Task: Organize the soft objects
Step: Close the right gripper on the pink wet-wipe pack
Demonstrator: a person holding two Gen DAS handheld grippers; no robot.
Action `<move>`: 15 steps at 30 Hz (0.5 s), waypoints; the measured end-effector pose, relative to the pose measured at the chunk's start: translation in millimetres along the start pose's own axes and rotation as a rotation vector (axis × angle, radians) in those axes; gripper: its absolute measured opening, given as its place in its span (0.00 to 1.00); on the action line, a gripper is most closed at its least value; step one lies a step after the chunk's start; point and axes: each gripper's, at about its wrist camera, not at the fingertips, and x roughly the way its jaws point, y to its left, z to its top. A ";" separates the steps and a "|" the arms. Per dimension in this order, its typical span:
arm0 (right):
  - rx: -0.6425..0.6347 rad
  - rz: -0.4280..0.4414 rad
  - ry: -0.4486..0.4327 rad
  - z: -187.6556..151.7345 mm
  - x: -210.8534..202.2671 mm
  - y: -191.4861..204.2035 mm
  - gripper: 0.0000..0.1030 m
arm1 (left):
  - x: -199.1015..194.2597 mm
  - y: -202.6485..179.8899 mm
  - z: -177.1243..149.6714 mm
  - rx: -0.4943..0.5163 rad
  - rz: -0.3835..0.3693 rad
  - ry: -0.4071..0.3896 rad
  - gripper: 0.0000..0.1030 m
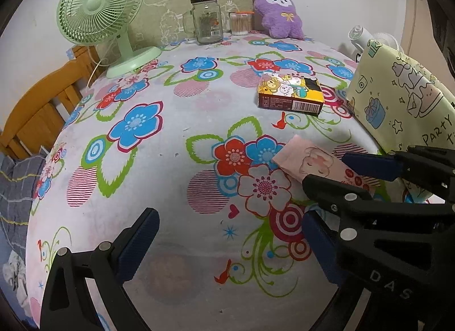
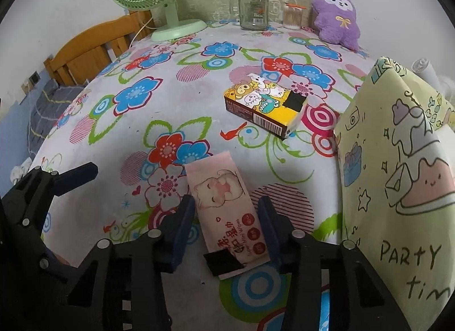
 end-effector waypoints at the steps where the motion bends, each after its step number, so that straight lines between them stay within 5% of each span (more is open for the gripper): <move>1: 0.004 -0.003 0.000 -0.4 0.0 0.0 0.44 | 0.0 -0.6 0.5 0.006 0.002 0.000 0.98; 15: 0.061 -0.107 -0.055 13.1 -9.3 -8.5 0.42 | 11.2 -8.7 28.3 0.087 -0.027 -0.035 0.98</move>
